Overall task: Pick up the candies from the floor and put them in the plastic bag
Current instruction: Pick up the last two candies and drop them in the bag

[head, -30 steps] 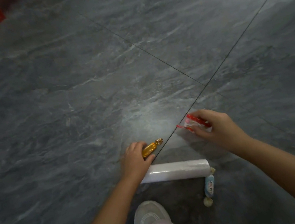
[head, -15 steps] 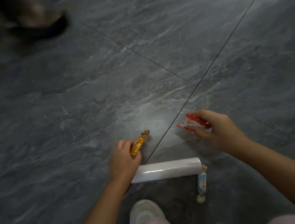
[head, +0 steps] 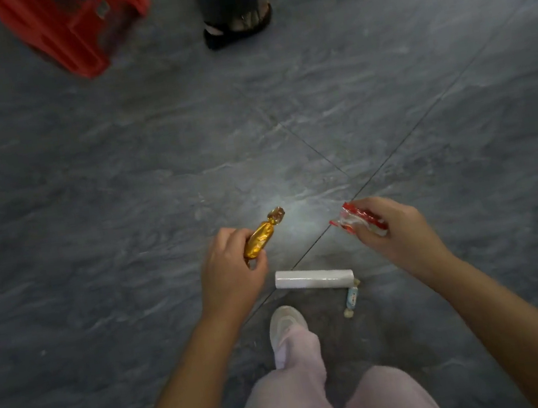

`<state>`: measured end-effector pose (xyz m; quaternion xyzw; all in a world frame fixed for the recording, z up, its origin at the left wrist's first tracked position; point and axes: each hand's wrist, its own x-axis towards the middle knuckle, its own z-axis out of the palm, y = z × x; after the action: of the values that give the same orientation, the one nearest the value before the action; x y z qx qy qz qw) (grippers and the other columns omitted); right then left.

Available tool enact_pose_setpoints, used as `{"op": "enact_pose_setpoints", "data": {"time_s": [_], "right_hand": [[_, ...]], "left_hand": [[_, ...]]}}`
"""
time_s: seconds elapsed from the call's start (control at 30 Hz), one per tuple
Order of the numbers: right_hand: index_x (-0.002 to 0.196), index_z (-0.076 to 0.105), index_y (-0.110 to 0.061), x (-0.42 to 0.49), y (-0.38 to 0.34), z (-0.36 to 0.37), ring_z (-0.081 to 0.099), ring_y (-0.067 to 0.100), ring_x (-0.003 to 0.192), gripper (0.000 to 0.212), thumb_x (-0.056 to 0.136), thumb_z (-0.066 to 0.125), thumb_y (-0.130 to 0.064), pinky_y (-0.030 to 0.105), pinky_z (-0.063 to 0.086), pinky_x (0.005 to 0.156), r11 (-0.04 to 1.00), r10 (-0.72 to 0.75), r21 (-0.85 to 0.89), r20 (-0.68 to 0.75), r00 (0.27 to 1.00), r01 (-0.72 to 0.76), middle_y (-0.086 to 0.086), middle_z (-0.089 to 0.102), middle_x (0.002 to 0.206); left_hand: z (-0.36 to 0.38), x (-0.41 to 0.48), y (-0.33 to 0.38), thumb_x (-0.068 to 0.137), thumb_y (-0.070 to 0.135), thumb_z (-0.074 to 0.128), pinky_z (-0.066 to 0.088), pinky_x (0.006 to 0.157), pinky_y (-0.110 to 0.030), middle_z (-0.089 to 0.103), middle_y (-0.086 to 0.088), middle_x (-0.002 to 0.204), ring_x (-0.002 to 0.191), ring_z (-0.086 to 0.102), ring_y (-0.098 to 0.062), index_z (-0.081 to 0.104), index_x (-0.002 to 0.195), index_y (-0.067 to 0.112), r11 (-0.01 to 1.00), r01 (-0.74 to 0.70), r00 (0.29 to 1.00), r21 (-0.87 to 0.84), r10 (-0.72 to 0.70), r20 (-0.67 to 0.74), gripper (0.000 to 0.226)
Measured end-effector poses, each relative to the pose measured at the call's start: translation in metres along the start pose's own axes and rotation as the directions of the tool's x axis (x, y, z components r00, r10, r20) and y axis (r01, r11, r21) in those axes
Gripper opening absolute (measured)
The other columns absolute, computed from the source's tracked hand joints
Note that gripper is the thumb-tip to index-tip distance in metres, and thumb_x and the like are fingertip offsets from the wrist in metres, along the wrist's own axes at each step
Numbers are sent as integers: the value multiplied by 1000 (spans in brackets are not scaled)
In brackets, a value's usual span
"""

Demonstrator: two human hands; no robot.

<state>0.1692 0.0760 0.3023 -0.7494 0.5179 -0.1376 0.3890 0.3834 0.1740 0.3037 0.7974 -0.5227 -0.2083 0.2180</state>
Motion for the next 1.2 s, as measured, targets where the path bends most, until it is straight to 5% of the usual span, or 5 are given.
{"op": "enact_pose_setpoints", "data": {"time_s": [0.2,0.5,0.8,0.97,1.2], "right_hand": [[101,64,-18,-43,-113,-84,53,11,70,22,79,67,-20,21,40,66,997,-60,39,-70,996,63,-6,61,80],[101,64,-21,-147,-218,-200,56,7,72,22,79,67,-21,19,42,66,986,-167,5,-98,981,169,-8,65,85],[99,62,-20,-203,-324,-242,48,5,68,19,82,64,-27,15,30,57,925,-378,-45,-25,925,377,-13,55,76],[101,61,-27,-237,-396,-225,47,-3,70,19,82,62,-28,3,36,60,852,-520,0,120,846,524,-19,55,79],[103,61,-24,-314,-485,-158,55,8,70,21,83,62,-29,13,38,58,695,-677,33,369,637,719,-9,61,80]], "left_hand": [[-120,-43,85,75,9,66,47,67,-43,54,-5,86,77,52,-21,60,89,10,1000,19,997,-12,-19,-81,14],[-244,-138,203,79,13,65,40,72,-29,53,-2,91,85,52,-18,60,95,11,987,122,972,-104,-140,-187,17],[-340,-229,242,77,12,66,45,77,-38,54,-3,90,84,52,-20,60,91,10,976,182,934,-124,-210,-288,15],[-396,-298,231,77,12,66,44,73,-34,52,2,87,82,51,-17,60,90,15,957,255,855,-136,-289,-431,15],[-445,-429,186,69,3,71,46,74,-40,57,-4,87,80,54,-22,60,97,9,894,372,647,-251,-443,-621,30]]}}
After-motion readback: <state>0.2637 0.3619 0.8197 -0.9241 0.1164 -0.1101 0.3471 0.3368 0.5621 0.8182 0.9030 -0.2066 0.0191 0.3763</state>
